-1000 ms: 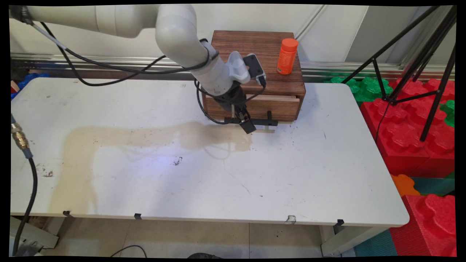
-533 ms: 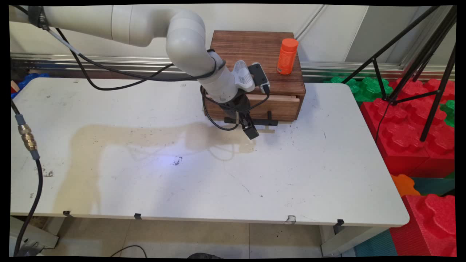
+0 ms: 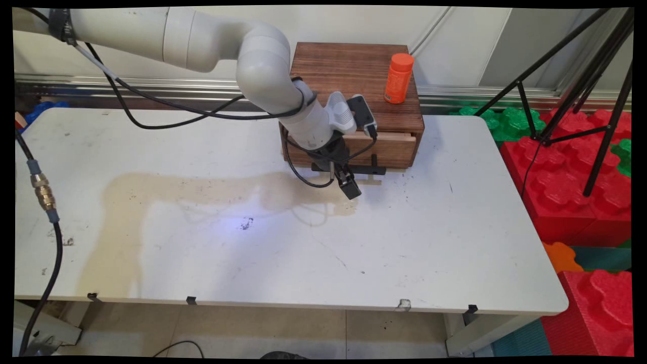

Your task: Open the drawer

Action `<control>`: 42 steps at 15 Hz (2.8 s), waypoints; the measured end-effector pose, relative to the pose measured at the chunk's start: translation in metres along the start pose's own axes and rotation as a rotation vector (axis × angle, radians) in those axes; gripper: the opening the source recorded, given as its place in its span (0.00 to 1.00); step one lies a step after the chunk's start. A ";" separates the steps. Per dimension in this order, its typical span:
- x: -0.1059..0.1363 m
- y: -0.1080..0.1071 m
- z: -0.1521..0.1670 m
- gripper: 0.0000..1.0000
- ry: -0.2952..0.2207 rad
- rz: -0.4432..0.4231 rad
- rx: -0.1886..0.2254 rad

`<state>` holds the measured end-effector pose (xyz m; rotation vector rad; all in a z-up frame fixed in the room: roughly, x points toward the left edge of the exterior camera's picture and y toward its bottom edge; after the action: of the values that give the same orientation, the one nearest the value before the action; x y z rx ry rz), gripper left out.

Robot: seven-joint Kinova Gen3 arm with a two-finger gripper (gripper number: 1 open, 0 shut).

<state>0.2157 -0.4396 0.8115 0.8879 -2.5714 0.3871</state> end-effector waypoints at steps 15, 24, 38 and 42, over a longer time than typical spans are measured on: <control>-0.009 0.031 -0.007 1.00 -0.010 -0.017 -0.036; -0.016 0.054 -0.016 1.00 -0.021 -0.018 -0.054; -0.024 0.091 -0.025 1.00 -0.040 -0.013 -0.082; -0.026 0.100 -0.027 1.00 -0.045 -0.009 -0.092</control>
<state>0.1783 -0.3391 0.8109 0.8841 -2.6019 0.2468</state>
